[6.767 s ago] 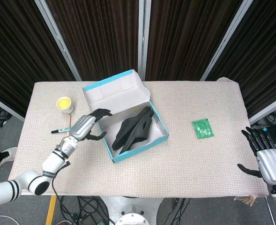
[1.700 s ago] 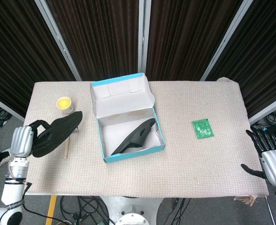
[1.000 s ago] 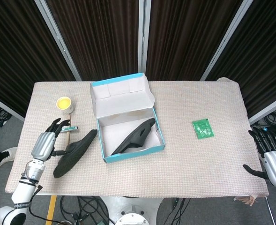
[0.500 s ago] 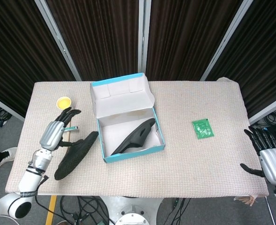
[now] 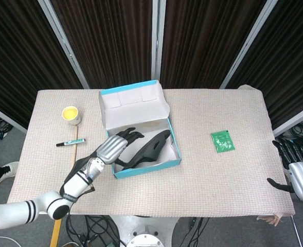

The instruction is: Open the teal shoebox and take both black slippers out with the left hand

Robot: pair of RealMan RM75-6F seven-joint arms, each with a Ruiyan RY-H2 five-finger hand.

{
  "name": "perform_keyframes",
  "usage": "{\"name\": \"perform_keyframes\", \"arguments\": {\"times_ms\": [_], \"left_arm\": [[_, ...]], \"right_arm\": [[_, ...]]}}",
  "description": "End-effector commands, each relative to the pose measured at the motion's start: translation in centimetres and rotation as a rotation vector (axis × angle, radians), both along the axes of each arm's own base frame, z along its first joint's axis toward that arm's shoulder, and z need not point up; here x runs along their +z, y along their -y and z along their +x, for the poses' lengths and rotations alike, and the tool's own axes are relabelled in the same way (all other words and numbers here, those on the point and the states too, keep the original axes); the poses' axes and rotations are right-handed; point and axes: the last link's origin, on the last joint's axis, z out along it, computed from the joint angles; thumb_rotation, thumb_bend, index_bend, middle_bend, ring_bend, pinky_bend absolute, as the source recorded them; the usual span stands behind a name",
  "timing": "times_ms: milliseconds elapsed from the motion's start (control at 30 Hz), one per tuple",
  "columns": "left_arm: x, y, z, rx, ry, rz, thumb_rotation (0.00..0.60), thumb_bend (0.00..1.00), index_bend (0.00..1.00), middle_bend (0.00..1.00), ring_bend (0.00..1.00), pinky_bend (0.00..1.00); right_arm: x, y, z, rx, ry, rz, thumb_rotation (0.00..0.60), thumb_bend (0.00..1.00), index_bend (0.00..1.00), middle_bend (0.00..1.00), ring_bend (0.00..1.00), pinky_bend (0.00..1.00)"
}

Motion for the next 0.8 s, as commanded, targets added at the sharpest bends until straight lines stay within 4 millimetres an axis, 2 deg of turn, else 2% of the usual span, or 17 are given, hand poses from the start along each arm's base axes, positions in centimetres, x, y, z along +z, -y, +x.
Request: {"name": "perform_keyframes", "arguments": {"times_ms": [33,300,533,700,800], "left_arm": [[-1.5,-0.9,1.2,0.011,-0.016,-0.011,0.6,0.15,0.14,0.14,0.05,0.22],[-3.8,-2.0,1.7,0.041,-0.069,-0.016,0.6,0.15,0.14,0.14,0.05,0.22],[-4.4,-1.7,1.9,0.052,-0.069,-0.034,0.6,0.15,0.14,0.14,0.05,0.22],[-5.3,-2.3,2.0,0.068,-0.095,-0.035,0.6,0.15,0.14,0.14,0.06,0.24],[-6.0,-2.6,1.7,0.081,-0.12,-0.034,0.6,0.16,0.17,0.18,0.13,0.29]], "right_arm": [[-0.1,0.1,-0.2,-0.006,0.004,0.002,0.6,0.01,0.04,0.02,0.0,0.0],[0.0,0.3,-0.5,-0.009,0.011,0.002,0.6,0.01,0.04,0.02,0.0,0.0],[0.0,0.1,-0.7,-0.013,0.013,-0.001,0.6,0.01,0.04,0.02,0.0,0.0],[0.0,0.0,-0.6,-0.011,0.015,-0.002,0.6,0.01,0.04,0.02,0.0,0.0],[0.1,-0.1,-0.6,-0.012,0.014,-0.005,0.6,0.01,0.04,0.02,0.0,0.0]]}}
